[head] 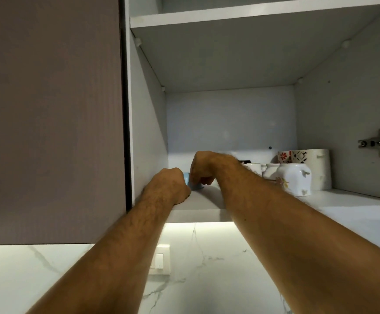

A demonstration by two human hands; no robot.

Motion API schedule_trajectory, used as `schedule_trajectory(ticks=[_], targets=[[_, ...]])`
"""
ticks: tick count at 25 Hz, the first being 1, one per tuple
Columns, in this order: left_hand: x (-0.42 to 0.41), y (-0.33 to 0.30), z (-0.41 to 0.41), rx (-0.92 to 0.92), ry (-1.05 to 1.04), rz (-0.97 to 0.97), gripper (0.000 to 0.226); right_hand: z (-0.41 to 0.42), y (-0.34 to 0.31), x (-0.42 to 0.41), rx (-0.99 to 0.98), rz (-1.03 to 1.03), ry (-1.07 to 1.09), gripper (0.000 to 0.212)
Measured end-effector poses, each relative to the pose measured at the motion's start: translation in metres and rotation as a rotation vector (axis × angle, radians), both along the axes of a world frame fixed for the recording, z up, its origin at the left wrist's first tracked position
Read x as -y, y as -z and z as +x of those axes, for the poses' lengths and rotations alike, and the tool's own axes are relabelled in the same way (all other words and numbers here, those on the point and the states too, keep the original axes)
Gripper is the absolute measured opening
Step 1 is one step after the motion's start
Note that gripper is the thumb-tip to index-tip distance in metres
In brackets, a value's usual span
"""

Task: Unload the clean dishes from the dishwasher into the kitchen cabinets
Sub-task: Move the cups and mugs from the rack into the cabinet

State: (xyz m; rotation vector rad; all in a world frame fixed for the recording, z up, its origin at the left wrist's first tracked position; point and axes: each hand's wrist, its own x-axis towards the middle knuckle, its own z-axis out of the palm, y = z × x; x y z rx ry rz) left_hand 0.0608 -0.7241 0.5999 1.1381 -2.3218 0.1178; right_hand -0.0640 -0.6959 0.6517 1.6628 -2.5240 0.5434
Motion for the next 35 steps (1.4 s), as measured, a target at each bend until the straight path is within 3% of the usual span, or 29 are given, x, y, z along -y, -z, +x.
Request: schedule_trajectory(ticks=[6,14,19,22,24,27,28,30,35], targets=[[0.001,-0.002,0.000,-0.022,0.038,0.036,0.038,0.008,-0.004,-0.007,-0.019,-0.159,-0.021,0.025],[-0.017,-0.006,0.008,0.009,0.103,0.015,0.038,0.037,0.030,-0.092,-0.452,-0.110,0.117,0.018],[-0.034,-0.008,0.012,0.047,0.157,-0.028,0.035,0.036,0.043,-0.115,-0.205,-0.103,0.164,0.030],[-0.046,-0.009,0.019,0.025,0.228,-0.084,0.032,0.037,0.050,-0.124,-0.175,-0.195,0.179,0.040],[-0.057,-0.009,0.028,-0.108,0.315,-0.257,0.031,0.039,0.061,-0.137,-0.118,-0.420,0.118,0.047],[-0.106,0.003,0.032,-0.539,0.564,-0.616,0.037,0.046,0.079,-0.176,0.194,-0.967,-0.084,0.045],[-0.130,0.012,0.029,-0.637,0.666,-0.624,0.035,0.045,0.085,-0.190,0.289,-1.112,-0.119,0.045],[-0.177,0.042,0.017,-0.731,0.792,-0.531,0.032,0.043,0.104,-0.218,0.347,-1.213,-0.084,0.041],[-0.235,0.112,-0.013,-0.646,0.857,-0.163,0.035,0.031,0.166,-0.289,0.134,-0.890,0.298,0.053]])
